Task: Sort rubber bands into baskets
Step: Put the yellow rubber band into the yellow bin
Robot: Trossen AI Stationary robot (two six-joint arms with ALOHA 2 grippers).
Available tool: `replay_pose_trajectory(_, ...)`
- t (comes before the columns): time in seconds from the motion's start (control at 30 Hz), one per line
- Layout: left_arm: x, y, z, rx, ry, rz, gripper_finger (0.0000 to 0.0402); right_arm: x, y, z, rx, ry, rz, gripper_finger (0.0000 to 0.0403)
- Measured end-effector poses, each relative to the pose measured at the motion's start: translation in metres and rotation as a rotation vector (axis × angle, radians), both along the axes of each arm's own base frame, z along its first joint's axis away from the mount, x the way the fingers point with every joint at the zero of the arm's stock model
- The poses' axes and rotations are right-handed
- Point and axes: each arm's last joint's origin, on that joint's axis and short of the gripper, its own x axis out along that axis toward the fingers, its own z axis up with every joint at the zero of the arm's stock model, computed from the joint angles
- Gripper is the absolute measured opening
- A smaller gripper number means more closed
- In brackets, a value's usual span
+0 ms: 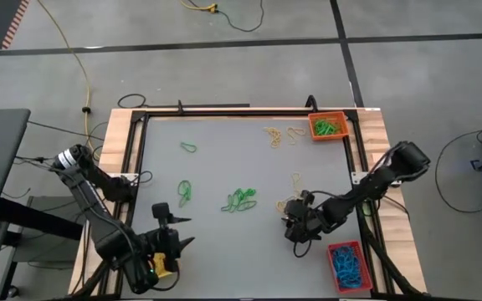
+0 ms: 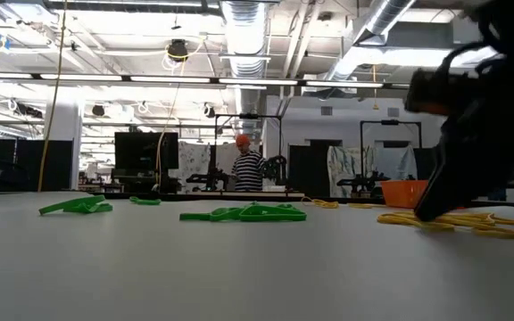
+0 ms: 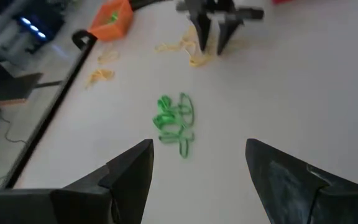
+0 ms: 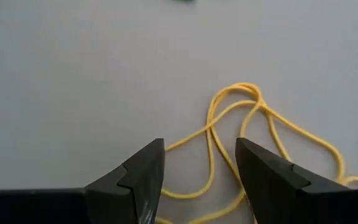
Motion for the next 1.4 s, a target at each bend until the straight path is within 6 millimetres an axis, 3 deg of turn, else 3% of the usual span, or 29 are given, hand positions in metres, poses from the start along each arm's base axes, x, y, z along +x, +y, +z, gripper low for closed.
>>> replay_pose_trajectory(0.17, 0.008, 0.003, 0.002, 0.022, -0.040, 0.012, 0.0245, 0.012, -0.005, -0.015, -0.009, -0.020, -0.050, 0.0221)
replay_pose_trajectory(0.27, 0.012, 0.004, 0.003, 0.026, -0.055, 0.019, 0.0245, 0.014, -0.010, -0.020, -0.008, -0.011, -0.097, 0.0195)
replay_pose_trajectory(0.33, 0.014, 0.006, 0.003, 0.025, -0.056, 0.026, 0.0245, 0.014, -0.012, -0.020, -0.013, -0.011, -0.107, 0.0159)
replay_pose_trajectory(0.47, 0.015, 0.007, 0.003, 0.023, -0.060, 0.034, 0.0245, 0.013, -0.010, -0.015, -0.024, -0.029, -0.095, 0.0048)
replay_pose_trajectory(0.53, 0.016, 0.008, 0.003, 0.022, -0.061, 0.038, 0.0245, 0.012, -0.009, -0.012, -0.032, -0.033, -0.071, 0.0018)
replay_pose_trajectory(0.7, 0.020, 0.009, 0.004, 0.011, -0.075, 0.051, 0.0245, 0.010, -0.002, 0.002, -0.032, -0.095, -0.036, 0.0020)
replay_pose_trajectory(0.97, 0.030, 0.012, -0.001, 0.022, -0.080, 0.079, 0.0245, 0.024, 0.021, 0.051, -0.082, -0.256, 0.109, 0.0017)
replay_pose_trajectory(1.2, 0.061, 0.004, -0.034, 0.154, -0.012, 0.067, 0.0245, 0.039, 0.041, 0.088, -0.156, -0.365, 0.263, 0.0017)
replay_pose_trajectory(1.4, 0.085, 0.011, -0.063, 0.252, 0.083, 0.081, 0.0245, 0.045, 0.039, 0.100, -0.214, -0.343, 0.292, 0.0017)
